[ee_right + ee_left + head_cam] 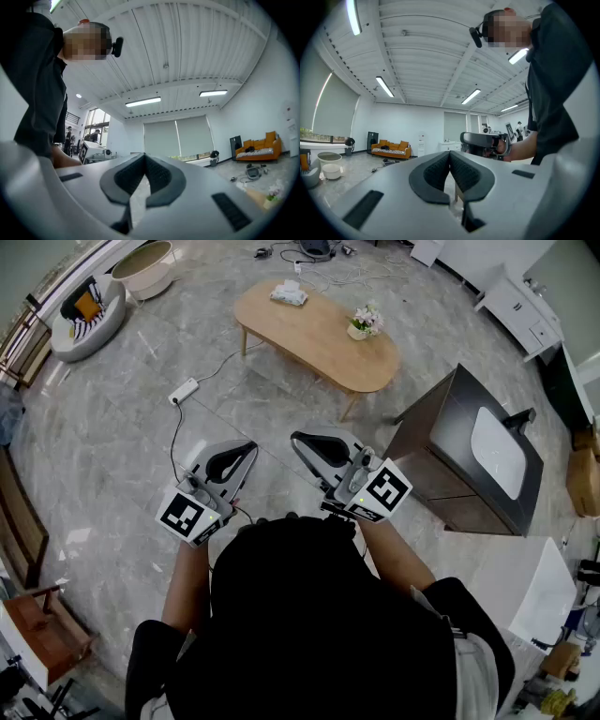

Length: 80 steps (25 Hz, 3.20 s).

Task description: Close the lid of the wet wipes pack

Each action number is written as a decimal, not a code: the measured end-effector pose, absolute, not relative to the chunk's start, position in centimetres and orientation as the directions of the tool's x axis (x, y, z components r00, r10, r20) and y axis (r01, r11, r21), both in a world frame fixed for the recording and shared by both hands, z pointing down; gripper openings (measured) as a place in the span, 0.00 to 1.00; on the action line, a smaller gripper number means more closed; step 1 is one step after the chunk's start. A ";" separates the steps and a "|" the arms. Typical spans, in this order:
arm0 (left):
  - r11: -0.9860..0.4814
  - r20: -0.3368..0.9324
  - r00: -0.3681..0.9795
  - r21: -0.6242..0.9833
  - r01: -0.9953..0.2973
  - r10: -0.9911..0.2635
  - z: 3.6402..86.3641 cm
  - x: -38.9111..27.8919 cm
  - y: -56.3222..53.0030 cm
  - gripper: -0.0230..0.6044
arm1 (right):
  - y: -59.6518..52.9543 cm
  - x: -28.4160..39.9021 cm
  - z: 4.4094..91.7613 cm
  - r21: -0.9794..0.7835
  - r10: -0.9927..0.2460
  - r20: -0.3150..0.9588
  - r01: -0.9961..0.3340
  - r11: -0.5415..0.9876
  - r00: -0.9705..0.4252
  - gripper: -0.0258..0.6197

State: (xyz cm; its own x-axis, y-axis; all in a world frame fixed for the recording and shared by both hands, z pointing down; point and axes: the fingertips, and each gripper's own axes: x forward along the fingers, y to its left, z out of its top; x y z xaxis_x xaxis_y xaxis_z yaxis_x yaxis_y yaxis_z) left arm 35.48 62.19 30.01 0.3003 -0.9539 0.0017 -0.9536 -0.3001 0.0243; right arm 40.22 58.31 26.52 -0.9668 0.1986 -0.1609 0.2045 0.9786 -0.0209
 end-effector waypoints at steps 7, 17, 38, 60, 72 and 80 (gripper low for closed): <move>-0.304 0.011 0.304 0.020 -0.952 -0.952 30.4 35.6 62.1 0.06 | 58.2 40.3 27.0 -0.040 0.194 -0.153 0.203 0.978 -0.969 0.05; -0.303 0.017 0.303 0.026 -0.953 -0.953 30.8 36.8 61.7 0.06 | 57.1 41.4 27.2 -0.064 0.184 -0.157 0.196 0.979 -0.970 0.05; -0.314 0.012 0.323 0.205 -0.927 -0.946 33.4 38.7 58.2 0.06 | 51.3 45.8 30.5 -0.161 0.109 -0.143 0.132 0.978 -0.984 0.06; -0.364 -0.081 0.356 0.252 -0.897 -0.931 33.4 24.5 42.9 0.06 | 38.1 31.5 30.2 -0.134 0.131 -0.061 0.138 0.981 -0.989 0.06; -0.394 -0.114 0.378 0.271 -0.878 -0.919 33.6 15.6 35.2 0.06 | 30.3 22.1 29.5 -0.111 0.121 -0.044 0.126 0.986 -0.992 0.06; -0.377 -0.111 0.360 0.318 -0.870 -0.926 34.4 9.7 30.6 0.06 | 25.0 16.8 30.6 -0.136 0.109 -0.040 0.113 0.984 -0.993 0.06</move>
State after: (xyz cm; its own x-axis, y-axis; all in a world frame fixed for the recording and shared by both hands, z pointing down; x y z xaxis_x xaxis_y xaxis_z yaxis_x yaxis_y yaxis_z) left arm 9.72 30.60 34.40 0.3603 -0.9262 -0.1112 -0.8701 -0.3767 0.3179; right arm 16.81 25.05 30.63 -0.9933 0.1085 -0.0399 0.1130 0.9843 -0.1359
